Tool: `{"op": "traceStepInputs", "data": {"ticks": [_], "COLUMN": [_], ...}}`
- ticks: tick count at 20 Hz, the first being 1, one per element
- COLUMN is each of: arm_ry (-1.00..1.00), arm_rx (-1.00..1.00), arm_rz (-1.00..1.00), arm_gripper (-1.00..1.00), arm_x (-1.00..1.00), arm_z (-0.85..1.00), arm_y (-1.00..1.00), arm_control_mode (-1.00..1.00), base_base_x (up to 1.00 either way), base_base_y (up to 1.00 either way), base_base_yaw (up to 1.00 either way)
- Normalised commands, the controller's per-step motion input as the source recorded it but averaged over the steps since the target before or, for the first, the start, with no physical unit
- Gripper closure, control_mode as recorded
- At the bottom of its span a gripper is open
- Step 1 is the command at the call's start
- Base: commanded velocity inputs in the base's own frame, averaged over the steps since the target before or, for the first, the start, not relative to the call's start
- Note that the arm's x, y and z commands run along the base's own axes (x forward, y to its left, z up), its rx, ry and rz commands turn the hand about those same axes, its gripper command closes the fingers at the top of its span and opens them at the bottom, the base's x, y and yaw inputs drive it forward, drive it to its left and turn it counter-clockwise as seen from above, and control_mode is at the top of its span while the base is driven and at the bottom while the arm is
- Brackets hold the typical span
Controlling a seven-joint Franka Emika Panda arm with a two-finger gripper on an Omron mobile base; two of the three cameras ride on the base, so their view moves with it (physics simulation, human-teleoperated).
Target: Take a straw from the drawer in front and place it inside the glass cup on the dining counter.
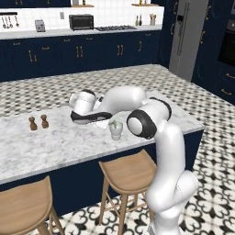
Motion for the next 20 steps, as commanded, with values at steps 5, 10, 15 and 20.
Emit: {"op": "traceStepInputs", "data": {"ticks": [5,10,15,20], "arm_ry": [0.0,0.0,-0.03,-0.14], "arm_rx": [0.32,0.3,0.25,0.22], "arm_rz": [0.0,0.0,0.01,0.06], "arm_gripper": [-1.0,-1.0,-1.0,-1.0], "arm_x": [0.0,0.0,0.0,-0.04], "arm_z": [0.0,-0.01,0.0,0.0], "arm_y": [-0.04,0.0,0.0,0.0], "arm_control_mode": [-1.0,-1.0,-1.0,-1.0], "base_base_x": [0.0,0.0,0.0,0.0], "base_base_y": [0.0,0.0,0.0,0.0], "base_base_yaw": [0.0,0.0,0.0,0.0]}}
